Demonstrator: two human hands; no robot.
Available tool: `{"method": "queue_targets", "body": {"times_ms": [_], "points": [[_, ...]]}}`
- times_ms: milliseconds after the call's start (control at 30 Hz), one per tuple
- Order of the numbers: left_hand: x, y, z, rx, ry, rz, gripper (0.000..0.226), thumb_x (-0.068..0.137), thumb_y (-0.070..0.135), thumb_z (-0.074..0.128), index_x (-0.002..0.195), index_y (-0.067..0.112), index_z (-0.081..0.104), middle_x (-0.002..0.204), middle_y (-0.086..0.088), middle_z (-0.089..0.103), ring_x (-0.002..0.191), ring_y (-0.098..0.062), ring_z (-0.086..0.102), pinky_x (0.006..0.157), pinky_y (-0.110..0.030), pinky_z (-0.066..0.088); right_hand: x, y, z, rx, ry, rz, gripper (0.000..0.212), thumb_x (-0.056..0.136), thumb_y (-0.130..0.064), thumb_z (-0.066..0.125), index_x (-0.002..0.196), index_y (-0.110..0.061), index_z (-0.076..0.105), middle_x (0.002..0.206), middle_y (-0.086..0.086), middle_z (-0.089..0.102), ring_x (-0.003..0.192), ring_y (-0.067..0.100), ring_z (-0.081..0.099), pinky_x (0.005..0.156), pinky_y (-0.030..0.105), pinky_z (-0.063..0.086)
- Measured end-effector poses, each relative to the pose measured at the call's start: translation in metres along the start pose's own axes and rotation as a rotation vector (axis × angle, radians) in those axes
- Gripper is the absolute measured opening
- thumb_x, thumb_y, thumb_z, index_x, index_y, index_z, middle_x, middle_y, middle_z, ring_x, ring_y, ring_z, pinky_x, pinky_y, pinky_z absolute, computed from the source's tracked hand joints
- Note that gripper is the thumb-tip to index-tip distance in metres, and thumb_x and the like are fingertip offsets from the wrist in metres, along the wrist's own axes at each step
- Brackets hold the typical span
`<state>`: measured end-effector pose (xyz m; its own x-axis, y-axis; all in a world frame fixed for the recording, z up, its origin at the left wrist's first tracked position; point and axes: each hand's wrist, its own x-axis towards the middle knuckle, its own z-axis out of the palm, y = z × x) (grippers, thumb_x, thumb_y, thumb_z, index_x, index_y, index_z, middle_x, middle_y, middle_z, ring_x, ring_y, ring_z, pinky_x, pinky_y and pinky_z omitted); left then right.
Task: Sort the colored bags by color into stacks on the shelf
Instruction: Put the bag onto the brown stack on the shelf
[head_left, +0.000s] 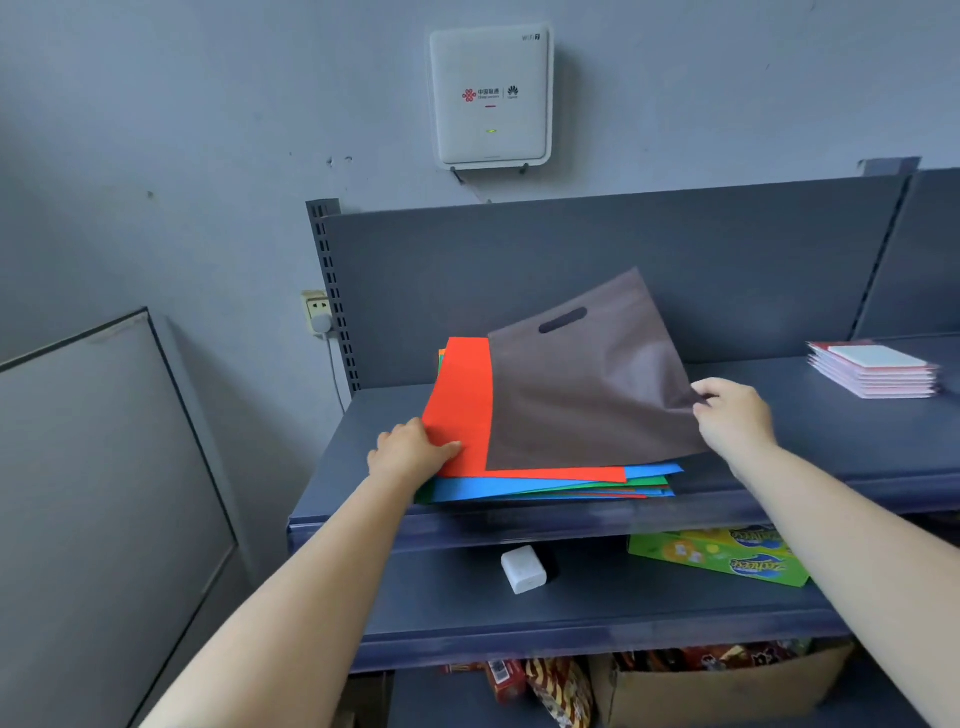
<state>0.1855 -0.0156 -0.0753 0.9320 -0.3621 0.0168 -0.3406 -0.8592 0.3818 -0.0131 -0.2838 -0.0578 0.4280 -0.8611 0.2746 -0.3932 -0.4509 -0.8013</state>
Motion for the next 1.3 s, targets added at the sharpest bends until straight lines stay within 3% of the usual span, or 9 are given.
{"method": "queue_targets", "body": {"times_ms": [167, 300, 500, 633, 733, 833, 967, 1167, 1300], "points": [[0.004, -0.009, -0.012, -0.248, 0.07, -0.088, 0.057, 0.079, 0.037, 0.074, 0.121, 0.007, 0.05, 0.121, -0.011, 0.058, 0.113, -0.031, 0.054, 0.09, -0.037, 0.047, -0.003, 0.002, -0.001, 0.178, 0.004, 0.027, 0.038, 0.089, 0.002, 0.043, 0.114, -0.013, 0.067, 0.113, 0.01, 0.067, 0.097, 0.022, 0.057, 0.076, 0.024, 0.038], [-0.007, -0.009, -0.022, -0.313, 0.235, 0.003, 0.027, 0.086, 0.017, 0.065, 0.109, 0.005, 0.063, 0.108, -0.015, 0.066, 0.097, -0.032, 0.061, 0.077, -0.035, 0.048, -0.002, 0.0, -0.005, 0.304, -0.021, 0.026, 0.037, 0.091, 0.003, 0.043, 0.116, -0.012, 0.066, 0.117, 0.007, 0.065, 0.102, 0.014, 0.054, 0.082, 0.026, 0.038], [-0.047, -0.006, -0.037, -0.563, 0.385, 0.094, 0.024, 0.088, 0.007, 0.061, 0.112, 0.006, 0.063, 0.111, -0.012, 0.065, 0.091, -0.021, 0.057, 0.072, -0.025, 0.038, -0.005, -0.01, -0.012, 0.562, -0.113, 0.059, 0.039, 0.091, 0.005, 0.047, 0.125, -0.01, 0.061, 0.123, 0.003, 0.06, 0.111, 0.01, 0.05, 0.091, 0.027, 0.037], [-0.09, -0.01, -0.054, -0.763, 0.504, 0.039, 0.016, 0.088, 0.007, 0.062, 0.104, 0.007, 0.063, 0.1, -0.018, 0.068, 0.08, -0.027, 0.061, 0.077, -0.039, 0.053, -0.016, -0.023, -0.017, 0.782, -0.219, 0.14, 0.039, 0.093, 0.005, 0.049, 0.129, -0.009, 0.057, 0.127, 0.008, 0.06, 0.11, 0.019, 0.055, 0.094, 0.032, 0.043], [-0.128, -0.016, -0.068, -0.816, 0.611, 0.005, 0.015, 0.088, 0.006, 0.063, 0.103, 0.006, 0.063, 0.098, -0.015, 0.068, 0.085, -0.03, 0.064, 0.081, -0.045, 0.054, -0.037, -0.035, -0.019, 0.916, -0.339, 0.201, 0.039, 0.094, 0.003, 0.049, 0.13, -0.011, 0.056, 0.126, 0.005, 0.058, 0.108, 0.019, 0.056, 0.081, 0.031, 0.046], [-0.17, -0.021, -0.084, -0.819, 0.759, -0.019, 0.017, 0.087, 0.005, 0.063, 0.104, 0.005, 0.064, 0.098, -0.008, 0.066, 0.086, -0.018, 0.059, 0.08, -0.032, 0.05, -0.062, -0.05, -0.021, 1.035, -0.483, 0.223, 0.04, 0.095, 0.004, 0.047, 0.133, -0.007, 0.053, 0.127, 0.008, 0.06, 0.111, 0.024, 0.059, 0.091, 0.038, 0.049], [-0.235, -0.031, -0.108, -0.81, 0.954, -0.016, 0.013, 0.088, 0.003, 0.062, 0.098, 0.011, 0.061, 0.09, -0.002, 0.063, 0.079, -0.016, 0.058, 0.063, -0.01, 0.043, -0.106, -0.074, -0.027, 1.119, -0.689, 0.225, 0.037, 0.096, 0.003, 0.044, 0.127, -0.011, 0.057, 0.1, -0.003, 0.071, 0.08, 0.01, 0.067, 0.066, 0.021, 0.057], [-0.348, -0.063, -0.137, -0.77, 1.198, -0.105, 0.013, 0.09, 0.008, 0.061, 0.097, 0.018, 0.058, 0.083, 0.002, 0.064, 0.071, -0.01, 0.059, 0.066, -0.026, 0.05, -0.191, -0.11, -0.024, 1.218, -0.98, 0.218, 0.033, 0.095, 0.006, 0.043, 0.115, -0.015, 0.059, 0.071, -0.015, 0.071, 0.063, -0.001, 0.067, 0.059, 0.014, 0.054], [-0.43, -0.095, -0.149, -0.622, 1.343, -0.163, 0.011, 0.09, 0.009, 0.062, 0.098, 0.015, 0.059, 0.073, 0.011, 0.061, 0.058, 0.01, 0.056, 0.058, -0.011, 0.043, -0.263, -0.135, -0.02, 1.233, -1.213, 0.185, 0.033, 0.095, 0.008, 0.038, 0.099, -0.015, 0.061, 0.072, -0.012, 0.072, 0.065, 0.002, 0.068, 0.058, 0.015, 0.054]]}}
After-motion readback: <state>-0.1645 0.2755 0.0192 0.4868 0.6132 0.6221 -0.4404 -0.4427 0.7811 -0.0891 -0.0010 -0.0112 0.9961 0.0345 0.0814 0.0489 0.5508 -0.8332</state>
